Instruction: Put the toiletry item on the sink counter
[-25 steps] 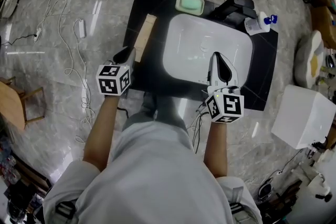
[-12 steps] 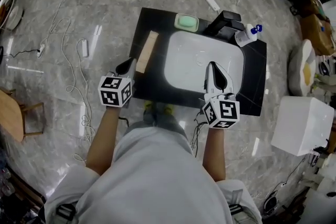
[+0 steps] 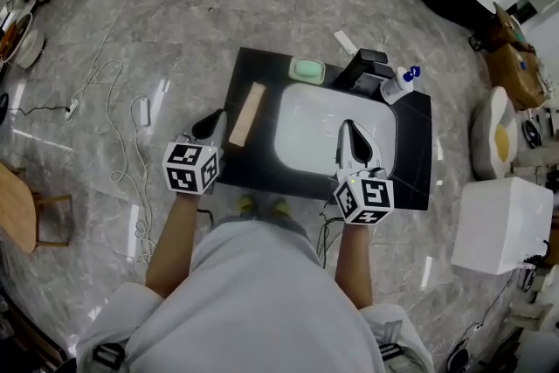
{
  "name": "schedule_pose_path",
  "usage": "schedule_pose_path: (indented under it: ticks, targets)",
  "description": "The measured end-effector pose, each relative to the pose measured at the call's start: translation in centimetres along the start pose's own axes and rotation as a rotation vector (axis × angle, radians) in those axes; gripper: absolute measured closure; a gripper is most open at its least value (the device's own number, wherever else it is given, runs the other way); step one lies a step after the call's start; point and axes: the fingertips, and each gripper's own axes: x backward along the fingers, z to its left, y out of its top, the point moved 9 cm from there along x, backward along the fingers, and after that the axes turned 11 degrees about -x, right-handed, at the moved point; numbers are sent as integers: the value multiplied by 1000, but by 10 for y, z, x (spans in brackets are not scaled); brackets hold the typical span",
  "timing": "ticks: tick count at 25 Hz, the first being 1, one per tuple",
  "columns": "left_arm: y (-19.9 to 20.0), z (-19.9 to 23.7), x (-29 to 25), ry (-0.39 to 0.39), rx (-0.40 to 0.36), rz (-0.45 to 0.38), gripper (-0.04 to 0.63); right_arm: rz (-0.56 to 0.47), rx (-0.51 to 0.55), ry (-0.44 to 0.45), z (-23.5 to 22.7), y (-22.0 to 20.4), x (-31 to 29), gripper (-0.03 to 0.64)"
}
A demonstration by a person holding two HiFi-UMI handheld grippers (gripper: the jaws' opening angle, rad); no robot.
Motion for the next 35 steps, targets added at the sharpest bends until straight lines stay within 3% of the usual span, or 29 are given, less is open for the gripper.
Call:
schedule_pose_path:
  ticks: [15, 35]
  targets:
    - [45, 9, 21, 9, -61, -156, 597, -85, 55, -40, 6, 20, 14, 612]
    - [60, 5, 18, -23, -77, -204, 597, -94, 79, -90, -3, 27, 27, 614]
